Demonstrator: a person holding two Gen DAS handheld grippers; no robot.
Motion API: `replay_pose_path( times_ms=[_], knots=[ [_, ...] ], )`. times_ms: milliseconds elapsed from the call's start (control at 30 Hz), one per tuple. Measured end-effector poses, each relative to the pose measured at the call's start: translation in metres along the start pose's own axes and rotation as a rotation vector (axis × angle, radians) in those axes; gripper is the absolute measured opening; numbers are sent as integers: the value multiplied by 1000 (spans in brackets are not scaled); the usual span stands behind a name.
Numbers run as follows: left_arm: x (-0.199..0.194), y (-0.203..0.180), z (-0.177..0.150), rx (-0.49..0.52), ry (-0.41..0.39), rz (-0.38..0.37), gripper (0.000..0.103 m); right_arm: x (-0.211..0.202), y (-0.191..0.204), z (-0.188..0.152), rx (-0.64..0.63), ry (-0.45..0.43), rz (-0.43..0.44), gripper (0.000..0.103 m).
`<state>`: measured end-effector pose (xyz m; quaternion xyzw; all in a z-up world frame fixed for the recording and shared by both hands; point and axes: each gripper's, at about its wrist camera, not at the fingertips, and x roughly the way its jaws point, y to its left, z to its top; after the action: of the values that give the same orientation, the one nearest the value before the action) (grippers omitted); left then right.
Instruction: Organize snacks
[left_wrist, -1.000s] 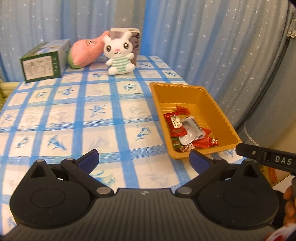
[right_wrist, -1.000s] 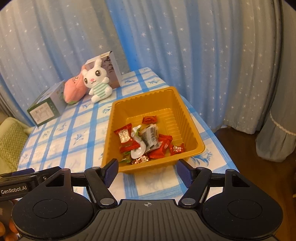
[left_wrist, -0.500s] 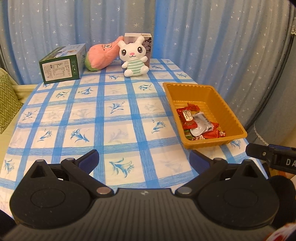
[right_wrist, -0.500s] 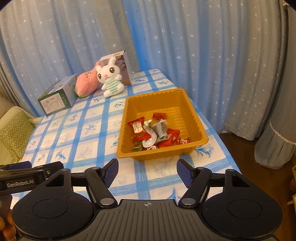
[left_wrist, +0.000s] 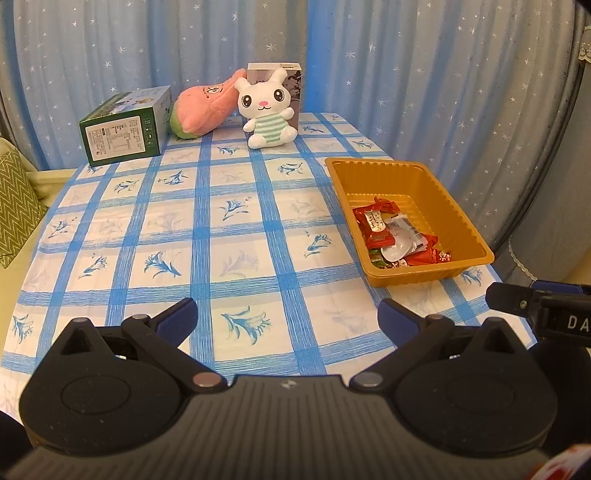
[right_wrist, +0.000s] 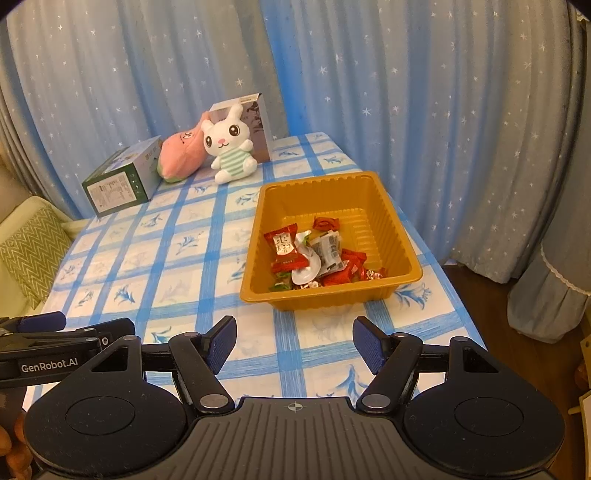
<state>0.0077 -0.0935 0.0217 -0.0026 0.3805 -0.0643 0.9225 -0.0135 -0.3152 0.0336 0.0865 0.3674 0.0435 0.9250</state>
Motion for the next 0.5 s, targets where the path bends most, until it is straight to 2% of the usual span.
replay_pose_path(
  times_ms=[500],
  knots=[
    [-1, -4, 1, 0, 0, -4, 103, 2, -3, 0, 2, 0, 0, 70]
  ],
)
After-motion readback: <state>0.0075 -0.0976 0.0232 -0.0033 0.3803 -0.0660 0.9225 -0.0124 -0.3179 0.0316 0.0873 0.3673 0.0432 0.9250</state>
